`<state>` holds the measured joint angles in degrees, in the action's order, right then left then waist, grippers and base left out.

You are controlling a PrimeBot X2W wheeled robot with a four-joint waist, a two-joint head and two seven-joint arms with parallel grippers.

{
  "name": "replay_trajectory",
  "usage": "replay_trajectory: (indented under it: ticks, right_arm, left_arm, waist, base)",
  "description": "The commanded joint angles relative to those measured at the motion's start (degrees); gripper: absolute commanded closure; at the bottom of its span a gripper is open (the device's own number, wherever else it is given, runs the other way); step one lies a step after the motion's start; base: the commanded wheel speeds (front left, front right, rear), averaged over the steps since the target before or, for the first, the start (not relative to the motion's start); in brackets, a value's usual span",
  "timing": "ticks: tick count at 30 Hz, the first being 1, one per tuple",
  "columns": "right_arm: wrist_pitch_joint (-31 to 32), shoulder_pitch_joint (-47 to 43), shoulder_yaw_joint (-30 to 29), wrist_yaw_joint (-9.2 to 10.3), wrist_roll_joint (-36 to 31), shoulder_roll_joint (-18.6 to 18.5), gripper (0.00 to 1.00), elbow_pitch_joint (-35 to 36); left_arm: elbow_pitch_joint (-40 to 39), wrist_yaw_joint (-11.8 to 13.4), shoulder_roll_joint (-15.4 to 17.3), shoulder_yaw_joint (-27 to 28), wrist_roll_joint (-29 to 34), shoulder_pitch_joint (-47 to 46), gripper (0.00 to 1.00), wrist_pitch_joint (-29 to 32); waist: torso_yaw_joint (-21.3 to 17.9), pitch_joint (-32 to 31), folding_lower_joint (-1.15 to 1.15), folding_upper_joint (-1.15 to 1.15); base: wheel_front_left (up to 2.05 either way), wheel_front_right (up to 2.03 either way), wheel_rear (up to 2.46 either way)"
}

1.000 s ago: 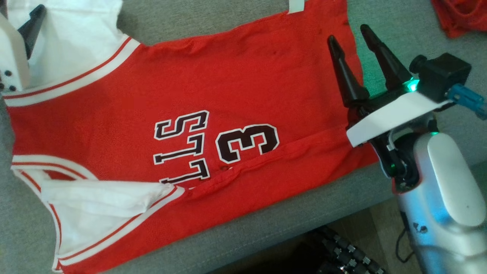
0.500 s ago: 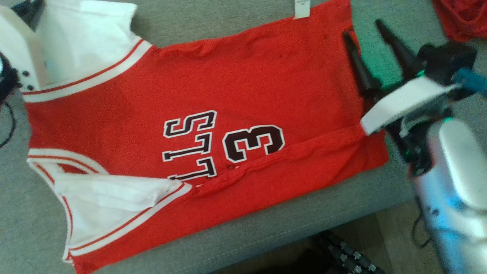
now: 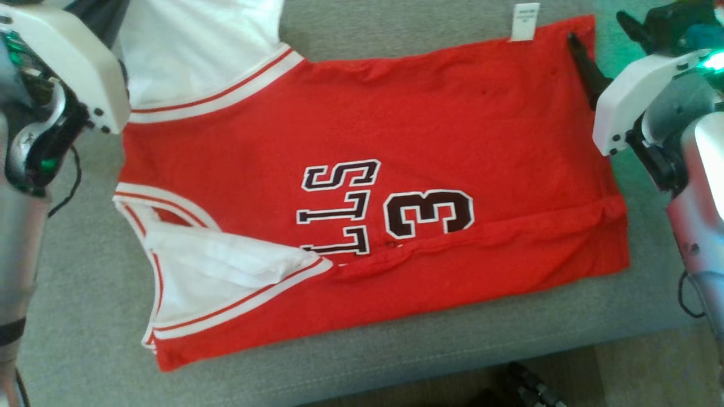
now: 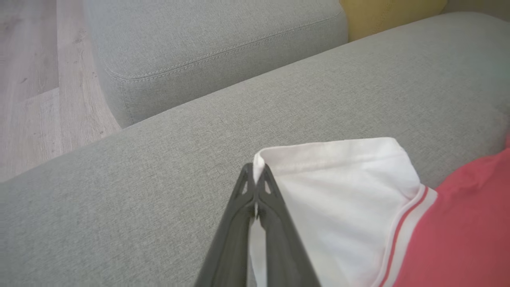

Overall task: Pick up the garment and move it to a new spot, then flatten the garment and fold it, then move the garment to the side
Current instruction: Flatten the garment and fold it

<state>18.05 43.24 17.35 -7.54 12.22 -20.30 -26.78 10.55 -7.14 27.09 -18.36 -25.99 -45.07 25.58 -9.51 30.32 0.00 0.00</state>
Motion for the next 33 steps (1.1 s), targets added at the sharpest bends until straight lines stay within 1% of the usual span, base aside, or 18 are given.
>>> replay_trajectory:
  ticks: [1,7,8,9,10,14,15,16,21,25,30,33]
  right_arm:
    - [1.0,1.4,1.6,0.05,1.2,-1.3,0.00,0.2]
    - [2.8,2.9,4.1,0.05,4.2,-2.2,0.00,-2.9]
    - [3.4,3.2,4.7,0.05,5.0,-2.4,0.07,-3.5]
    - [3.8,3.5,5.3,0.05,5.9,-2.6,0.24,-3.9]
    - [4.2,3.8,5.9,0.05,6.7,-2.8,0.47,-4.2]
    - [5.3,4.8,8.0,0.05,9.5,-3.8,0.73,-5.3]
    - [5.3,4.9,8.3,0.05,10.0,-4.0,0.90,-5.5]
    - [5.0,5.1,8.5,0.05,10.4,-4.1,1.00,-5.6]
    - [0.7,5.4,8.2,0.05,10.8,-4.4,1.00,-6.1]
    - [-3.1,4.5,7.7,0.05,10.5,-4.5,1.00,-5.6]
    - [-7.3,0.7,6.8,0.05,10.3,-4.9,1.00,-2.2]
    - [-8.9,-3.5,5.9,0.05,10.1,-5.3,1.00,1.5]
  left_arm:
    - [-2.6,-0.3,2.0,1.5,-0.6,-2.3,1.00,-0.7]
    - [-3.1,-0.3,1.5,0.5,-1.0,-2.3,1.00,-1.8]
    - [-3.1,-0.3,1.4,0.3,-1.1,-2.4,1.00,-1.9]
    - [-3.1,-0.3,1.4,0.2,-1.1,-2.5,1.00,-2.1]
    - [-3.1,-0.3,1.4,0.0,-1.2,-2.5,1.00,-2.3]
    - [-2.9,-0.3,1.3,-0.4,-1.5,-2.8,1.00,-2.8]
    - [-2.9,-0.3,1.3,-0.5,-1.5,-2.8,1.00,-3.0]
    - [-2.9,-0.3,1.3,-0.5,-1.6,-2.7,1.00,-3.2]
    - [-3.4,0.1,1.6,0.4,-2.0,-1.6,1.00,-5.4]
    - [-5.4,0.9,2.1,1.8,-2.7,0.9,1.00,-7.5]
    - [-10.8,2.4,3.0,3.3,-3.6,7.2,1.00,-9.7]
    - [-15.2,4.0,3.5,4.3,-4.0,12.7,1.00,-10.7]
  waist:
    - [1.1,0.0,0.00,0.00]
    - [2.1,0.0,0.00,0.00]
    - [2.3,0.1,0.00,0.00]
    - [2.5,0.1,0.00,0.00]
    - [2.6,0.1,0.00,0.00]
    - [3.0,0.2,0.00,0.00]
    - [3.1,0.2,0.00,0.00]
    - [3.1,0.1,0.00,0.00]
    - [2.8,-1.0,0.00,0.00]
    - [2.5,-2.5,0.00,0.00]
    - [2.3,-4.8,0.00,0.00]
    - [2.2,-6.4,0.00,0.00]
  base:
    - [0.00,0.00,0.00]
    - [0.00,0.00,0.00]
    - [0.00,0.00,0.00]
    - [0.00,0.00,0.00]
    - [0.00,0.00,0.00]
    - [0.00,0.00,0.00]
    - [0.00,0.00,0.00]
    - [0.00,0.00,0.00]
    - [0.00,0.00,0.00]
    - [0.00,0.00,0.00]
    - [0.00,0.00,0.00]
    - [0.00,0.00,0.00]
